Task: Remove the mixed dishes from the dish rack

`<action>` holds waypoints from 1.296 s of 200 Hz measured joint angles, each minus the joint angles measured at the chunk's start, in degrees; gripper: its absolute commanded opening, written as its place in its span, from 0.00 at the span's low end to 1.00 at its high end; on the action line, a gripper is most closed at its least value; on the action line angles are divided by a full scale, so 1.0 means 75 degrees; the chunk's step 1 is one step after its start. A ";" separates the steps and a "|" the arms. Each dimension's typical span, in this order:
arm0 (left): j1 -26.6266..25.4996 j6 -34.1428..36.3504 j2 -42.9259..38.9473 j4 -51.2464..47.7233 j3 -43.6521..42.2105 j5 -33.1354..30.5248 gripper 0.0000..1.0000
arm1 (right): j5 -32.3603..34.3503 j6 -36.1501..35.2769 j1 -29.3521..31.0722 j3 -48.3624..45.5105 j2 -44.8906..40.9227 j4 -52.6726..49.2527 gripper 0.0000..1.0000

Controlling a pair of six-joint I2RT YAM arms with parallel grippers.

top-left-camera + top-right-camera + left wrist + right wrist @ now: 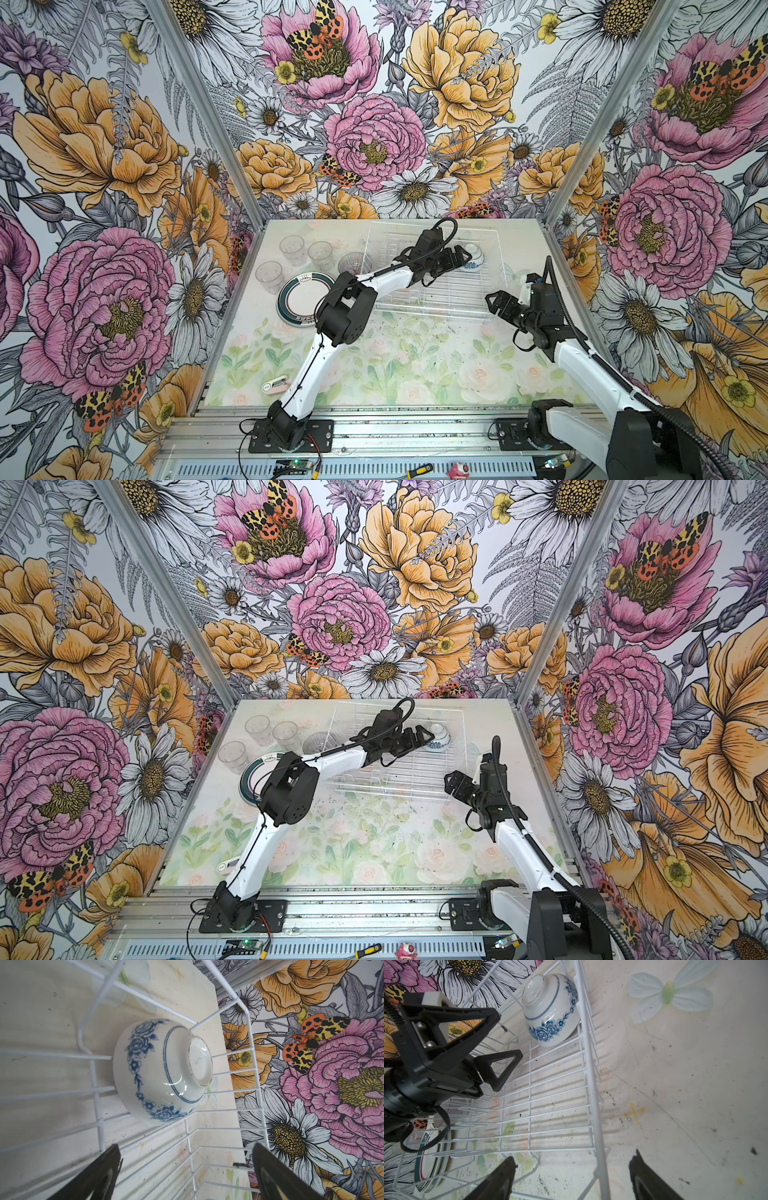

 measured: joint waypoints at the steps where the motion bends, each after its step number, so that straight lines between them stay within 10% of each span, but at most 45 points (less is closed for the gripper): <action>1: 0.0000 0.0000 0.0003 0.0000 0.0009 0.0000 0.99 | 0.0000 0.0000 0.0000 0.0000 0.0000 0.0000 0.87; 259: -0.0137 -0.1279 0.1341 0.0414 0.1571 -0.0125 0.99 | 0.0035 0.0044 0.0015 0.0023 0.0268 0.0140 0.80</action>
